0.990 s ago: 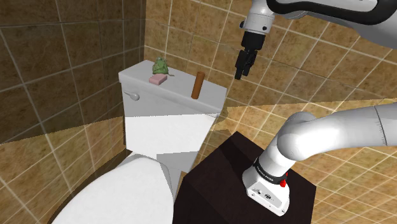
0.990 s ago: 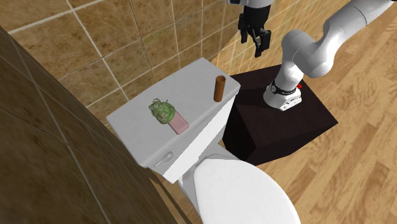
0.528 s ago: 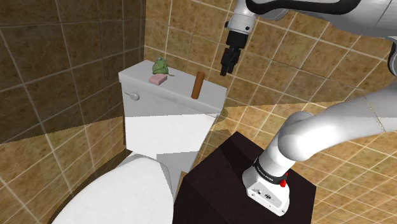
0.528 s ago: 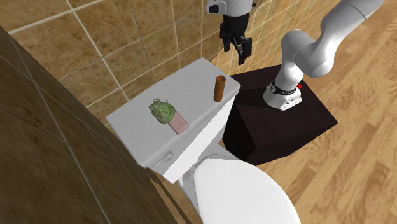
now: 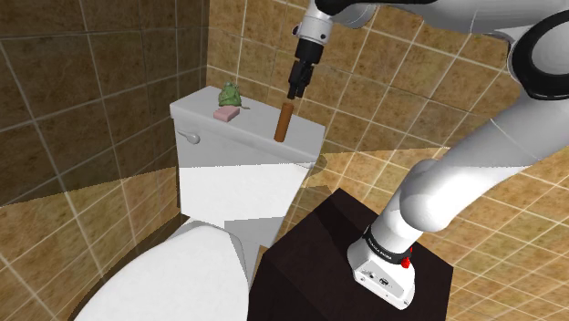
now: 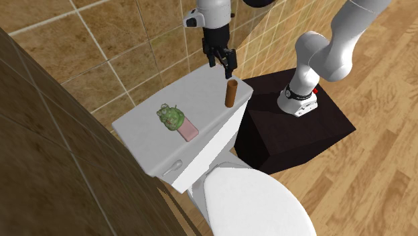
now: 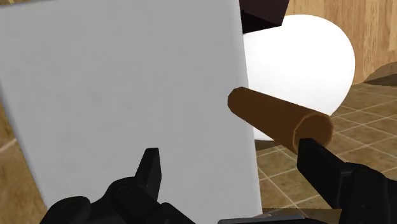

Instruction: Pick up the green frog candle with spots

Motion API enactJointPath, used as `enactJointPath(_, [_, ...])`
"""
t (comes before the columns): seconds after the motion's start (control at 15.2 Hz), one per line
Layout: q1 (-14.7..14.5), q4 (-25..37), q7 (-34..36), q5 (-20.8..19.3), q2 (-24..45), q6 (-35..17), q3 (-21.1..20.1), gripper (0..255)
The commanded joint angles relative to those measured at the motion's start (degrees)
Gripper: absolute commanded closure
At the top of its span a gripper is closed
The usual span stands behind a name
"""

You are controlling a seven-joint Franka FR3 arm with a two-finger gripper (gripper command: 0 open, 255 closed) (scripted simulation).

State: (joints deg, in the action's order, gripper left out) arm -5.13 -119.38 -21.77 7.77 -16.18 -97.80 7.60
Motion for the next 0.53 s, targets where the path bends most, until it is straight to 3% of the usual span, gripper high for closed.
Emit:
enactJointPath(0.0, [-0.6,4.2,-2.4,1.7,4.7,-0.6,0.5,0])
enactJointPath(0.46, [-1.5,19.9,-10.1,8.2,20.3,-0.1,1.0,0])
